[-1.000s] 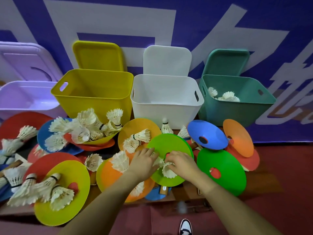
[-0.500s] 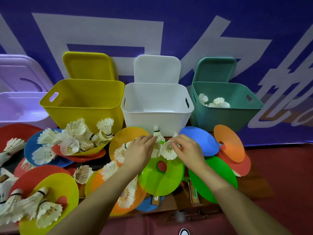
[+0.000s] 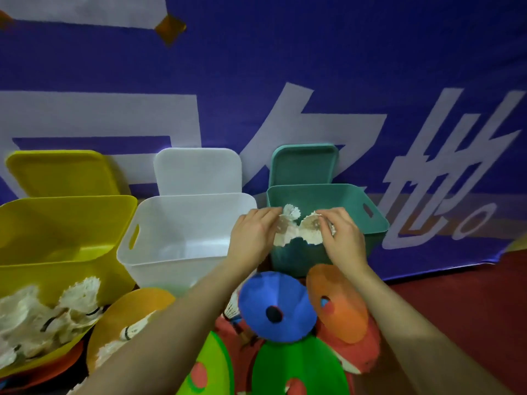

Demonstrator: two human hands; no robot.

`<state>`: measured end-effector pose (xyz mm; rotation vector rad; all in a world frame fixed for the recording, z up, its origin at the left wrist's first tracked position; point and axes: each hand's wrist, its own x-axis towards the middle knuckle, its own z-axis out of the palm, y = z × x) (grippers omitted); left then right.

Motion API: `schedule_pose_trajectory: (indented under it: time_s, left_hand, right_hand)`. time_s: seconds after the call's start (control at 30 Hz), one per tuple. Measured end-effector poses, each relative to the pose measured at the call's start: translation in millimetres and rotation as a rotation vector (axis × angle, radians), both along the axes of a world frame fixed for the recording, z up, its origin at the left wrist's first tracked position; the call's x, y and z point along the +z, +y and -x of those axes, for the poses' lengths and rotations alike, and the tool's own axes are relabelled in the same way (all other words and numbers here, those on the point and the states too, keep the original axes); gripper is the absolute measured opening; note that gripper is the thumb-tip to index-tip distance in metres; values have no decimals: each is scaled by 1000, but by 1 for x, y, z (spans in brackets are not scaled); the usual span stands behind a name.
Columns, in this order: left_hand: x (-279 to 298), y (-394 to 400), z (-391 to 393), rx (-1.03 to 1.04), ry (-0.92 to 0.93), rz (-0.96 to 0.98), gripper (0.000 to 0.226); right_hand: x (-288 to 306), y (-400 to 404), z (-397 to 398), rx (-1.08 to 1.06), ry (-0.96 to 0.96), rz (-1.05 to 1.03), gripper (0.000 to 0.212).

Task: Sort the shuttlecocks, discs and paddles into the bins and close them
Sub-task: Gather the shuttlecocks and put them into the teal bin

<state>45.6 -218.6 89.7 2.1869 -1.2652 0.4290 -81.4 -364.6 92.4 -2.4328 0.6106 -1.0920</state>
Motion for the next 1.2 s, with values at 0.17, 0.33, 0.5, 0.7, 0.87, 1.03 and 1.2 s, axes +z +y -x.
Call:
schedule_pose_trajectory:
  time_s: [0.17,0.33,0.5,0.7,0.87,1.03,1.2]
  left_hand:
    - [9,-92,-4,45,84,-63,28]
    - [-6,-154,-9,114,135,-227,39]
    - [-25,-164,-14,147,157,-415,47]
    - [-22,-112,-11,101,90,-377,44]
    - [-12,-52,-2,67,115,-312,42]
    - [-6,41,-1,91,113,-266,41]
    - [-9,136,-17,95,122,-304,41]
  right_hand:
    - [4,-84,-13,-104,123,-26,22]
    - [-7,-132,-23,-230,322,-23,30]
    - [-23,-140,-22,-192,418,-49,39]
    - [-30,-100,-16,-78,415,-83,35]
    - [-26,-52,-16,-11,401,-82,33]
    - [-20,25,-24,72,344,-53,30]
    - [-24,116,-44,141,299,-95,28]
